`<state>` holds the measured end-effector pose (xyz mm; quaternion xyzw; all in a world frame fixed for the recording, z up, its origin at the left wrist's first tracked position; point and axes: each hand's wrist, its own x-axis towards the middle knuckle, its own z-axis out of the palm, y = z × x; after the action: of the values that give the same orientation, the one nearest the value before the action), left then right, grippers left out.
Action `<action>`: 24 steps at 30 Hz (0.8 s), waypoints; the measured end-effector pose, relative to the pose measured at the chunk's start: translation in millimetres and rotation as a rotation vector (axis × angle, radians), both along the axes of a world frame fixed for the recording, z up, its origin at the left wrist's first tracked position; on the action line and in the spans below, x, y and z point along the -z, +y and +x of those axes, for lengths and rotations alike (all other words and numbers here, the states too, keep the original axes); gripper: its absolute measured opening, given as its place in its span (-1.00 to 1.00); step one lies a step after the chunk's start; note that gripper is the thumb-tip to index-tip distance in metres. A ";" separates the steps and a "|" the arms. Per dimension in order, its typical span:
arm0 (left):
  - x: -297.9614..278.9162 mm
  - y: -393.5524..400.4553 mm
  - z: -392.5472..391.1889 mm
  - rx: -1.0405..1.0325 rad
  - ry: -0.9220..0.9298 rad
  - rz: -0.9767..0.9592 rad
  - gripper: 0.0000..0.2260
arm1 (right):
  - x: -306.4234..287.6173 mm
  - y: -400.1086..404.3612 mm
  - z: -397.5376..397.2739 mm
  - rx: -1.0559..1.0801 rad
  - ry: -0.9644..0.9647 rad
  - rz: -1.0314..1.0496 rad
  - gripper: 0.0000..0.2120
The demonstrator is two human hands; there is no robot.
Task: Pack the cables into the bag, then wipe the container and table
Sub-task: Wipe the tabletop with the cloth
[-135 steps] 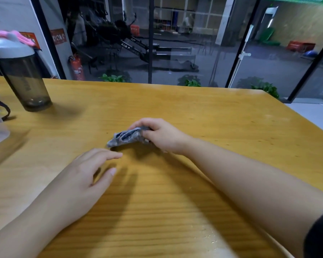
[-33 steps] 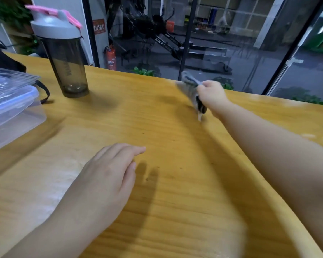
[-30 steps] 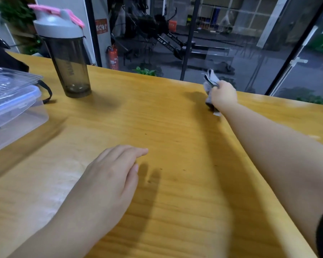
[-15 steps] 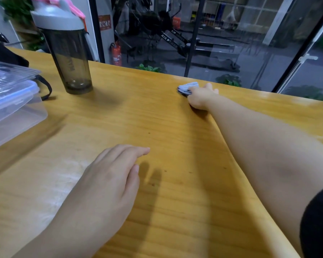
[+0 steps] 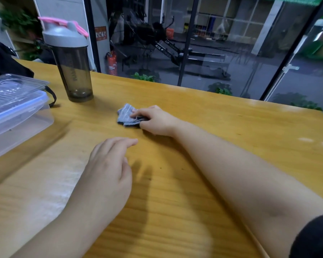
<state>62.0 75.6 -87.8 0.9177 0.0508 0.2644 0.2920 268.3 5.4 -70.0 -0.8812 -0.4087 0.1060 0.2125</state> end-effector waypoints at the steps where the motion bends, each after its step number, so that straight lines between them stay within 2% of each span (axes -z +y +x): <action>1: -0.2 -0.6 -0.2 -0.005 0.003 -0.004 -0.61 | 0.1 -3.9 -11.8 -0.046 -0.013 0.017 -0.58; 5: -3.6 -2.3 -1.6 0.009 -0.016 -0.002 -0.63 | -1.5 -29.4 -56.6 -0.166 0.005 0.046 -0.70; 9: -11.6 -1.2 -5.0 -0.044 -0.040 -0.061 -0.64 | -2.9 -64.4 -92.8 -0.246 0.031 0.027 -0.72; 15: -11.6 2.0 -5.4 -0.084 -0.013 -0.125 -0.63 | 1.1 -100.7 -111.9 -0.317 -0.024 0.060 -0.70; 17: -10.3 2.3 -4.7 -0.099 -0.001 -0.168 -0.62 | -0.5 -103.3 -111.9 -0.326 -0.118 0.084 -0.72; 21: -9.6 3.6 -3.1 -0.107 -0.003 -0.208 -0.61 | -16.1 -97.3 -95.3 -0.126 -0.195 0.090 -0.67; 24: -9.9 3.5 -3.1 -0.111 -0.006 -0.228 -0.62 | -27.9 -85.6 -69.8 0.134 -0.220 0.232 -0.69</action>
<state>58.9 79.2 -77.8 0.8736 0.1303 0.2753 0.3795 198.4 -80.2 -42.2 -0.8823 -0.3795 -0.0534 0.2731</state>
